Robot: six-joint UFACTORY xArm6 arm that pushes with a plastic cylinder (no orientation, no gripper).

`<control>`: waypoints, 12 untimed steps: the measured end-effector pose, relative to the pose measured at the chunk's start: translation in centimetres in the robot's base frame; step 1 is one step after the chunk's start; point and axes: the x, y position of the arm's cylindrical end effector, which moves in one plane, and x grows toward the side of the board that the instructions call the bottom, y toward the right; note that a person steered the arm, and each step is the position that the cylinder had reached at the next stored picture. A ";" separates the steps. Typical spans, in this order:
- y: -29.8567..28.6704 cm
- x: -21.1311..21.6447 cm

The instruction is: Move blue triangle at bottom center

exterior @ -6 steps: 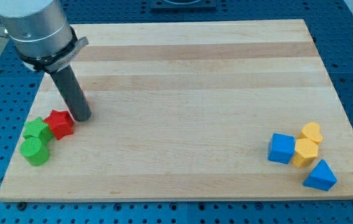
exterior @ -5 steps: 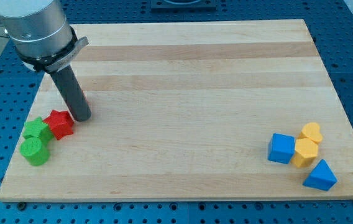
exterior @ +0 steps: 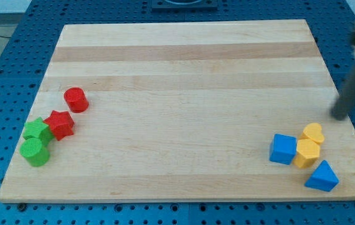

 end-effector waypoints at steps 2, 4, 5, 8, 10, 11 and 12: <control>-4.4 6.3; -9.1 6.8; -10.9 7.2; -4.4 7.9; -2.5 13.4; -7.9 13.1; -14.5 11.9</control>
